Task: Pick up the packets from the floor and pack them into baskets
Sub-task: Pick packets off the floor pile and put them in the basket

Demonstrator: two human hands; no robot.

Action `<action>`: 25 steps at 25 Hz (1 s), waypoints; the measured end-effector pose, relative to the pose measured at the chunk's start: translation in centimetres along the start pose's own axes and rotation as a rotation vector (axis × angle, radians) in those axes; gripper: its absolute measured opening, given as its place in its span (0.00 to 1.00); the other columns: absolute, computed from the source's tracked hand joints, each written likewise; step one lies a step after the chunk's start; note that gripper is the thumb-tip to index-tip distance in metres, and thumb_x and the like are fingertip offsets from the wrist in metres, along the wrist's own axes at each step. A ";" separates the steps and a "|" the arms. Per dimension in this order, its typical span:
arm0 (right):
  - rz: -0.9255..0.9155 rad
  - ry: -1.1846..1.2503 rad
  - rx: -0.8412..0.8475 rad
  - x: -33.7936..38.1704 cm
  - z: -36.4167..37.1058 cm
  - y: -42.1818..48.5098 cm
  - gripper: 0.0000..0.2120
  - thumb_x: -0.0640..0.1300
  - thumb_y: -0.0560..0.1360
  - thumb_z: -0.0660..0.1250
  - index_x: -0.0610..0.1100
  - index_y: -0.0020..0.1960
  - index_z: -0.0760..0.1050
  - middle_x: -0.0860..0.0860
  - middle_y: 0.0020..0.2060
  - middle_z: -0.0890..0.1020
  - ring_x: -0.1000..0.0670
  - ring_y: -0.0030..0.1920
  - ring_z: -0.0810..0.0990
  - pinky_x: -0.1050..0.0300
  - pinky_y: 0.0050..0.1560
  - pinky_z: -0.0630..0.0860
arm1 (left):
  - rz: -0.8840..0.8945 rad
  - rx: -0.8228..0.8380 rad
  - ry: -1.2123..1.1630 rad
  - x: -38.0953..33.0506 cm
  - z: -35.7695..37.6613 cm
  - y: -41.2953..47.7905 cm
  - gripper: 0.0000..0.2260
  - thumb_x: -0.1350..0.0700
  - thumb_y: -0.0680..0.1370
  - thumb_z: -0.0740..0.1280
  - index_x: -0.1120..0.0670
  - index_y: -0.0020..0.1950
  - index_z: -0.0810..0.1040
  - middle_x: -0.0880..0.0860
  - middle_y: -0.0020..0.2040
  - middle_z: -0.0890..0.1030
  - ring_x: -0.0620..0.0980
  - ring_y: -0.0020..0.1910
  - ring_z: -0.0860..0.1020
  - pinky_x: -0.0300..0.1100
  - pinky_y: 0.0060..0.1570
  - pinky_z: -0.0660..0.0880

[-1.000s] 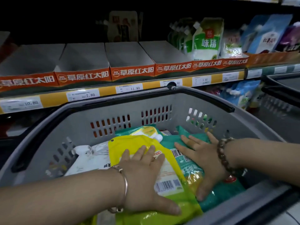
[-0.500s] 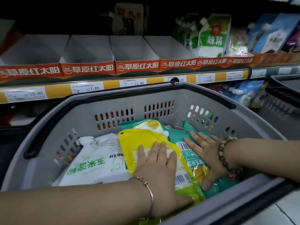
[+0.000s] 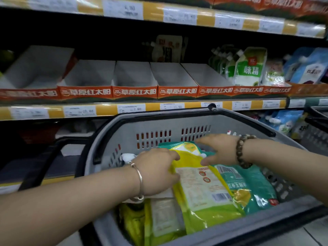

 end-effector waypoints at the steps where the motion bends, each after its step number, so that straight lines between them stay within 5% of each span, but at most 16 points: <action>1: -0.023 0.012 -0.046 1.9 -1.1 0.5 0.35 0.61 0.74 0.63 0.50 0.76 0.54 0.50 0.73 0.63 0.49 0.71 0.65 0.55 0.69 0.64 | -0.020 -0.043 -0.001 1.4 -1.3 -1.0 0.22 0.44 0.76 0.62 0.46 0.70 0.66 0.48 0.69 0.70 0.49 0.68 0.68 0.43 0.65 0.66; 12: -0.255 0.150 -0.352 25.6 -10.1 2.7 0.26 0.54 0.76 0.65 0.48 0.71 0.64 0.49 0.67 0.72 0.49 0.65 0.71 0.58 0.62 0.68 | -0.316 -0.322 -0.151 16.5 -10.9 -18.4 0.20 0.47 0.77 0.63 0.45 0.69 0.67 0.44 0.66 0.71 0.44 0.62 0.72 0.38 0.61 0.69; 19: -0.443 0.175 -0.321 45.9 -10.6 4.5 0.24 0.53 0.77 0.62 0.49 0.71 0.64 0.51 0.68 0.70 0.51 0.66 0.70 0.57 0.63 0.68 | -0.493 -0.407 -0.116 27.1 -11.6 -33.9 0.19 0.48 0.76 0.63 0.47 0.68 0.69 0.46 0.65 0.72 0.47 0.63 0.71 0.43 0.61 0.68; 25: -0.556 0.082 -0.222 60.5 -5.8 6.3 0.21 0.51 0.77 0.61 0.49 0.68 0.67 0.50 0.66 0.71 0.48 0.65 0.70 0.54 0.61 0.70 | -0.697 -0.394 -0.091 34.7 -7.5 -45.7 0.26 0.44 0.68 0.53 0.47 0.65 0.70 0.47 0.61 0.75 0.49 0.61 0.73 0.44 0.58 0.70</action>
Point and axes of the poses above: each hand's wrist, its own y-axis towards the middle knuckle, its own z-axis out of the palm, x = y × z, the point moved 9 cm from there along y, towards the middle knuckle
